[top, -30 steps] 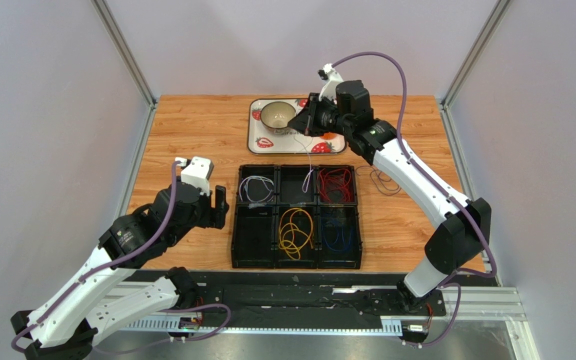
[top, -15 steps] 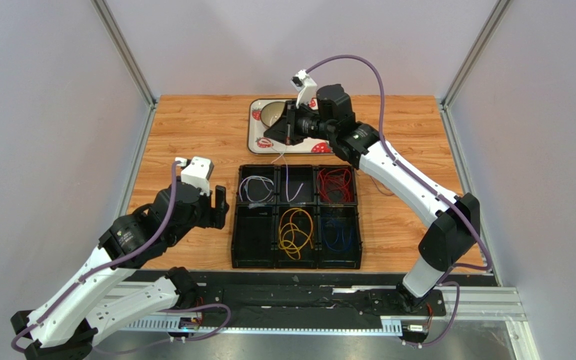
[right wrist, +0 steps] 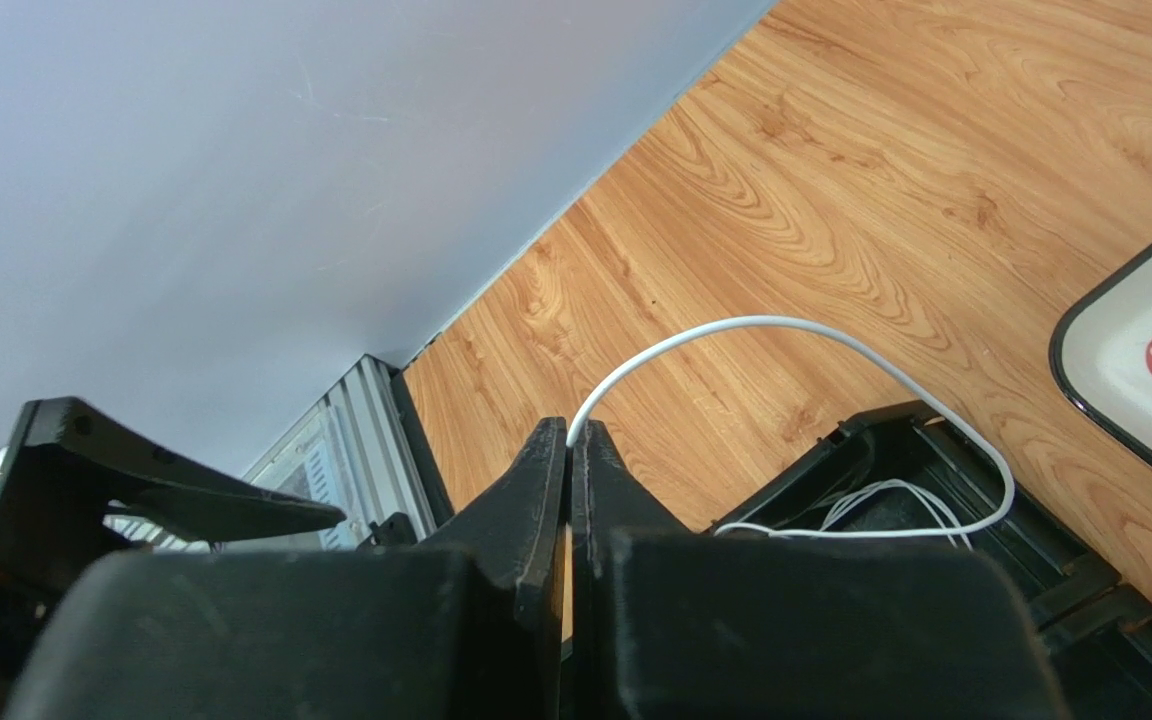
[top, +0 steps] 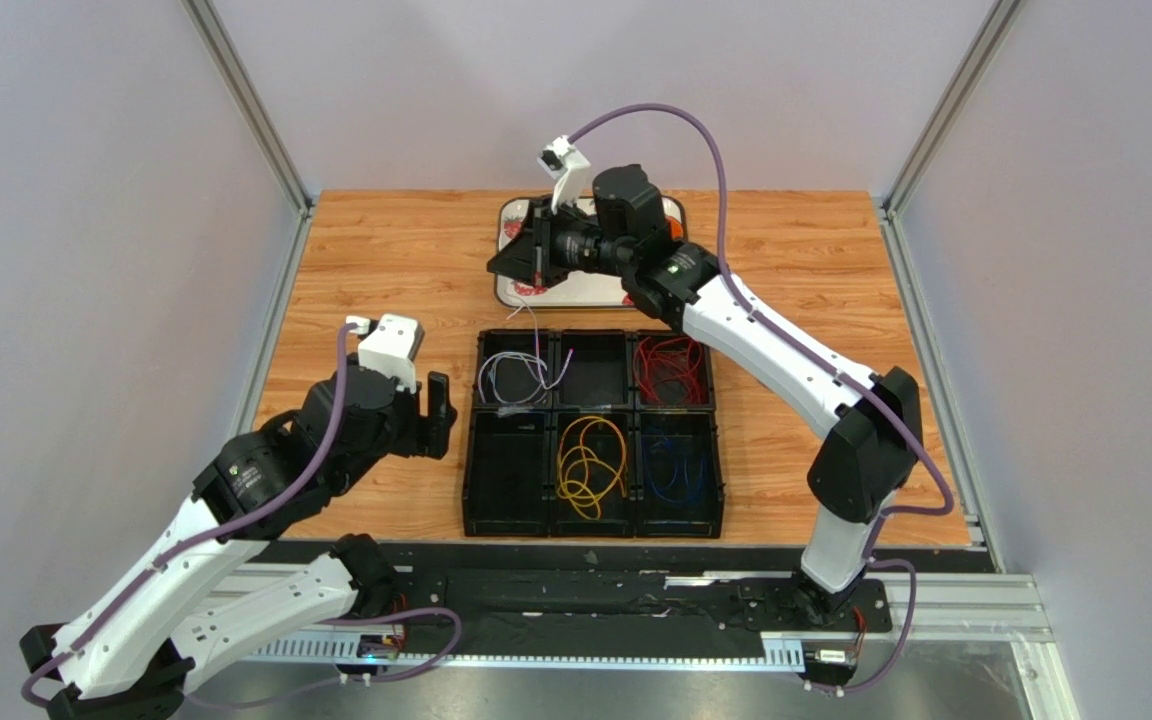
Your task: Untangle the cables
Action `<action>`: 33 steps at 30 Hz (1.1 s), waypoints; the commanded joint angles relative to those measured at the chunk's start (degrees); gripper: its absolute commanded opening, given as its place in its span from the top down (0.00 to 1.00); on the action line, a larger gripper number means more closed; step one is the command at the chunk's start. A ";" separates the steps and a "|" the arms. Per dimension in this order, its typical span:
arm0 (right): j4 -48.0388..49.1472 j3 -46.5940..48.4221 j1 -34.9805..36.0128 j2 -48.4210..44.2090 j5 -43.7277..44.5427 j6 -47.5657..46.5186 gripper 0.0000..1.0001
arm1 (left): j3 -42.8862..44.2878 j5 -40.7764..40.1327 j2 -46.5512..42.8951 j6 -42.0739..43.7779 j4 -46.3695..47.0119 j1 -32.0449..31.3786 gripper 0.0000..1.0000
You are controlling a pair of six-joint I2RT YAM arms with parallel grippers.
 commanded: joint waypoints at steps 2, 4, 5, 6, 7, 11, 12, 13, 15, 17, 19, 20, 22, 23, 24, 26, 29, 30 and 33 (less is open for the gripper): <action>4.54 2.64 0.69 4.37 -0.63 0.02 1.00 | -0.20 0.59 -0.26 0.52 0.90 0.29 0.23; 5.16 2.73 0.78 5.95 -1.07 0.28 1.00 | -0.11 0.59 -0.44 0.52 0.99 0.29 0.23; 5.42 2.56 0.78 6.39 -1.41 0.46 1.00 | -0.11 0.59 -0.27 0.52 0.90 0.29 0.23; 5.69 2.47 0.87 7.26 -1.42 0.46 1.00 | -0.20 0.59 -0.26 0.52 0.90 0.29 0.23; 5.77 2.38 0.87 7.62 -1.59 0.37 1.00 | -0.11 0.59 -0.35 0.61 0.90 0.29 0.23; 7.18 0.71 1.05 8.41 -2.12 0.37 1.00 | -0.11 0.59 -0.35 0.61 0.90 0.29 0.23; 7.09 0.10 1.13 8.33 -2.12 0.37 1.00 | -0.11 0.59 -0.44 0.61 1.08 0.29 0.23; 7.01 -0.25 1.13 8.24 -2.21 0.29 1.00 | -0.11 0.59 -0.35 0.61 0.99 0.29 0.23; 7.27 -2.53 1.22 7.63 -2.65 0.72 1.00 | -0.20 0.59 -0.35 0.61 0.99 0.29 0.23; 8.32 -5.08 1.48 6.23 -2.65 1.25 1.00 | -0.11 0.59 -0.27 0.52 0.99 0.29 0.23; 9.99 -8.85 2.01 5.52 -2.74 2.47 1.00 | -0.20 0.50 -0.35 0.61 0.99 0.29 0.23; 10.34 -9.83 2.19 5.08 -2.65 2.74 1.00 | -0.11 0.50 -0.26 0.61 0.99 0.29 0.23; 10.43 -12.81 2.71 4.90 -2.21 3.97 1.00 | -0.20 0.50 -0.26 0.61 0.99 0.29 0.23; 10.43 -13.43 2.89 4.81 -2.38 4.15 1.00 | -0.20 0.59 -0.26 0.61 0.99 0.29 0.23; 10.43 -14.14 3.24 4.72 -2.47 4.50 1.00 | -0.20 0.50 -0.35 0.61 0.99 0.29 0.23; 12.09 -15.63 3.59 4.72 -2.65 5.12 1.00 | -0.20 0.59 -0.35 0.61 0.99 0.29 0.23; 12.28 -16.34 4.38 4.99 -2.82 5.29 1.00 | -0.20 0.59 -0.18 0.61 0.99 0.29 0.23; 12.19 -16.43 4.73 5.16 -2.48 5.21 1.00 | -0.11 0.59 -0.09 0.61 0.99 0.29 0.23; 11.49 -15.64 4.91 6.13 -1.42 5.29 1.00 | -0.20 0.59 -0.09 0.52 0.99 0.29 0.23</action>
